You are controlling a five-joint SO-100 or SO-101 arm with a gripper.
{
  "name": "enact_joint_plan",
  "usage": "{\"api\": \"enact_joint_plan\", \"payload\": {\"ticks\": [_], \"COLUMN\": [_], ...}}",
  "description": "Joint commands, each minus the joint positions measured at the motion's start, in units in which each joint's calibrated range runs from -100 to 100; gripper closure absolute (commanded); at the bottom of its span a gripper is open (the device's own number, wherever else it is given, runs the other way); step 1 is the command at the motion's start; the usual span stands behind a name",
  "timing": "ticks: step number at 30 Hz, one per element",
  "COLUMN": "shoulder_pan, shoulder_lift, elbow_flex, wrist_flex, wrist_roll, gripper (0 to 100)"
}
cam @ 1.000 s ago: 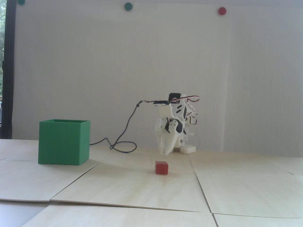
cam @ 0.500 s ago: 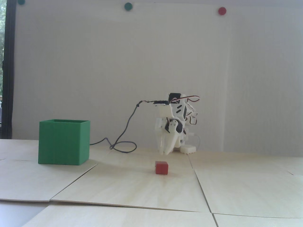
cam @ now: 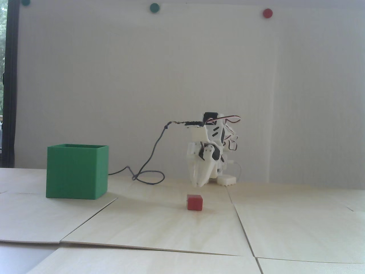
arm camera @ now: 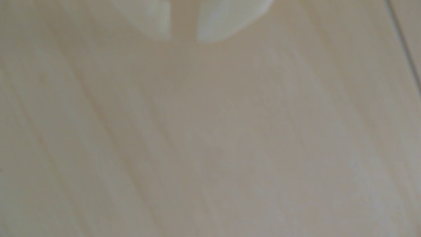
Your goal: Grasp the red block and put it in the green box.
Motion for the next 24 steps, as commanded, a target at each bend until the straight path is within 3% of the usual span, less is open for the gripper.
{"api": "enact_joint_plan", "payload": {"ticks": [1, 24], "shoulder_pan": [0.7, 0.5], "shoulder_lift": [-0.3, 0.0], "elbow_flex": [0.7, 0.7], "wrist_flex": [1.7, 1.5], "wrist_roll": [-0.1, 0.2], "gripper": [98, 98]}}
